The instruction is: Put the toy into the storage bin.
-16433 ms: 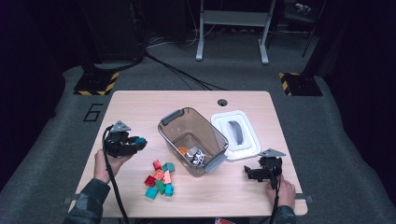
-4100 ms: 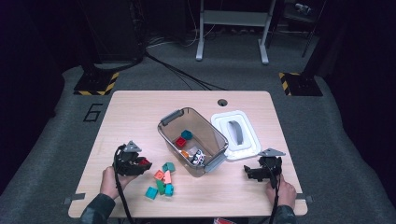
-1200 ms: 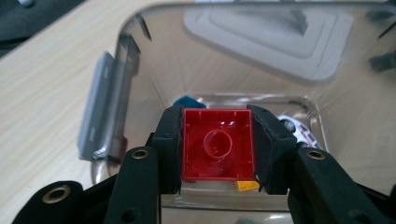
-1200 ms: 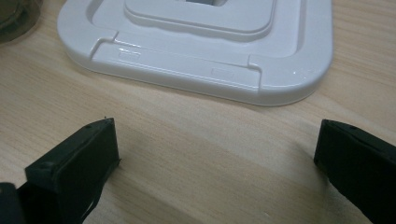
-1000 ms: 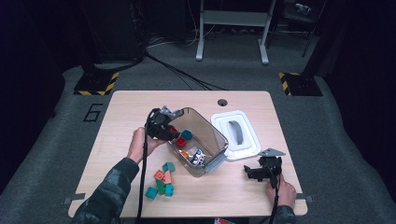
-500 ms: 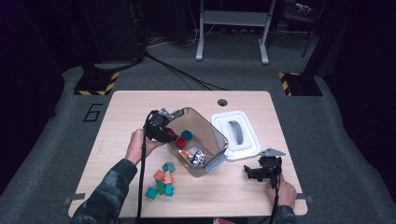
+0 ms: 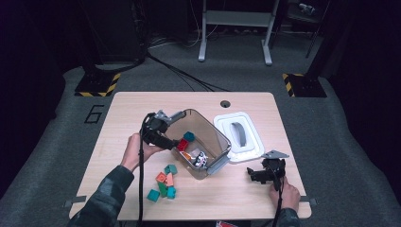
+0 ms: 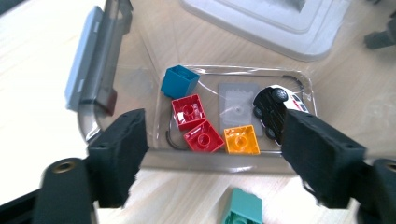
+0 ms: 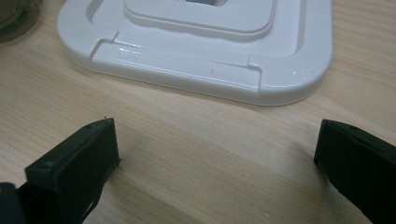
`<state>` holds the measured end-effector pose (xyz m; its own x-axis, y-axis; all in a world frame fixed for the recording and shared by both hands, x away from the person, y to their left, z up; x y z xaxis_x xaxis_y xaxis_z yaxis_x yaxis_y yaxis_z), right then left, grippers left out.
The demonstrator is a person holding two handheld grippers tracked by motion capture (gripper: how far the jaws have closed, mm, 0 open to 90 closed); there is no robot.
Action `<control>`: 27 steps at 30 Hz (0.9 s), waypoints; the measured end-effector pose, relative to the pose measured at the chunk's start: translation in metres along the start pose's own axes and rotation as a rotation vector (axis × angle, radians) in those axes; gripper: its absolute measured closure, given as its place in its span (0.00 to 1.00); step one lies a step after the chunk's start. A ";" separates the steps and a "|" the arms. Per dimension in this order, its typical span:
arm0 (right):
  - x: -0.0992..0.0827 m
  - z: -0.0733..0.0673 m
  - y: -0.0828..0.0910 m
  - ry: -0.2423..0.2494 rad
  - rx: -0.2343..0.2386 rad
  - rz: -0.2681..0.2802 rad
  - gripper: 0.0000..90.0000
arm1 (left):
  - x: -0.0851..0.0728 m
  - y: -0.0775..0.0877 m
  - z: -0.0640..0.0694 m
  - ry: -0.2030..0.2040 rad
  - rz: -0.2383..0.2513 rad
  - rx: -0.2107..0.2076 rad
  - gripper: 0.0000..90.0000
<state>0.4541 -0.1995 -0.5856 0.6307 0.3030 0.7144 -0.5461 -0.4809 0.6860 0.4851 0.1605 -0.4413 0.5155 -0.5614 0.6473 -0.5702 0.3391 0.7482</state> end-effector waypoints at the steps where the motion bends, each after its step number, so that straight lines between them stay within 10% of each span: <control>1: 0.000 0.000 0.000 -0.003 0.000 0.000 0.00 | -0.001 0.003 0.000 -0.004 0.006 0.004 0.22; 12: 0.000 0.000 0.000 -0.004 0.001 0.000 0.00 | -0.039 0.028 -0.003 0.019 0.037 0.044 0.16; 27: 0.000 0.000 0.000 -0.005 0.000 0.000 0.00 | -0.133 0.014 0.006 0.123 -0.025 0.030 0.06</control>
<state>0.4539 -0.1991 -0.5855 0.6336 0.2990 0.7136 -0.5458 -0.4810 0.6861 0.4044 0.2351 -0.5175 0.6034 -0.4718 0.6429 -0.5744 0.3020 0.7608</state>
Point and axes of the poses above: each handheld gripper's, and its own axes: y roughly backward along the jaws, x roughly out of its top, z roughly to its right, the point moved 8 cm from there along -y, roughly forward along the jaws, and after that the axes turned 11 degrees about x, right-handed, at the moved point
